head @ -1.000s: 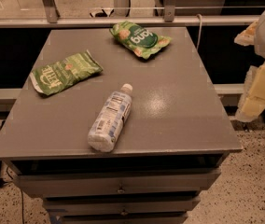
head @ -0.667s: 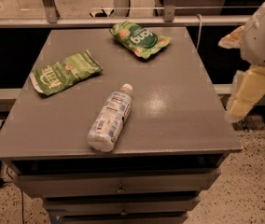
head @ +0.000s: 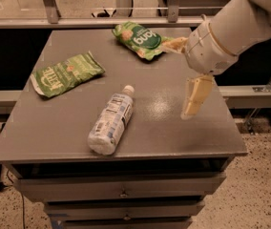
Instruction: Pick blue plastic bottle
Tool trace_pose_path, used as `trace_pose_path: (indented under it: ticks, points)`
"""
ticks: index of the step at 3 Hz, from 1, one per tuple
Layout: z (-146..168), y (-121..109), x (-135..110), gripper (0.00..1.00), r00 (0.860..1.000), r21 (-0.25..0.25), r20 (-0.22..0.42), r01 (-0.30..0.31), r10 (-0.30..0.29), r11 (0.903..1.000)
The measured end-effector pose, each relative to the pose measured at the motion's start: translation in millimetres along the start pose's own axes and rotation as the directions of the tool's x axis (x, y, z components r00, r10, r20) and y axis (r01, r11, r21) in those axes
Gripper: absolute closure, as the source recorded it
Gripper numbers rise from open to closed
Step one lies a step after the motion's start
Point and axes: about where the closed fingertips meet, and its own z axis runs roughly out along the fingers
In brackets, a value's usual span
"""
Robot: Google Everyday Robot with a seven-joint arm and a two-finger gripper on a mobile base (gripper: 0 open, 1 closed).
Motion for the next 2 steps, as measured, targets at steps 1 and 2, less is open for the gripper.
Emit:
trace_pose_path:
  ticks: [1, 2]
  points:
    - [20, -13, -41, 0.0, 0.973, 0.008, 0.125, 0.195, -0.195, 0.9807]
    - [42, -7, -81, 0.0, 0.897, -0.006, 0.228, 0.391, -0.38, 0.9202]
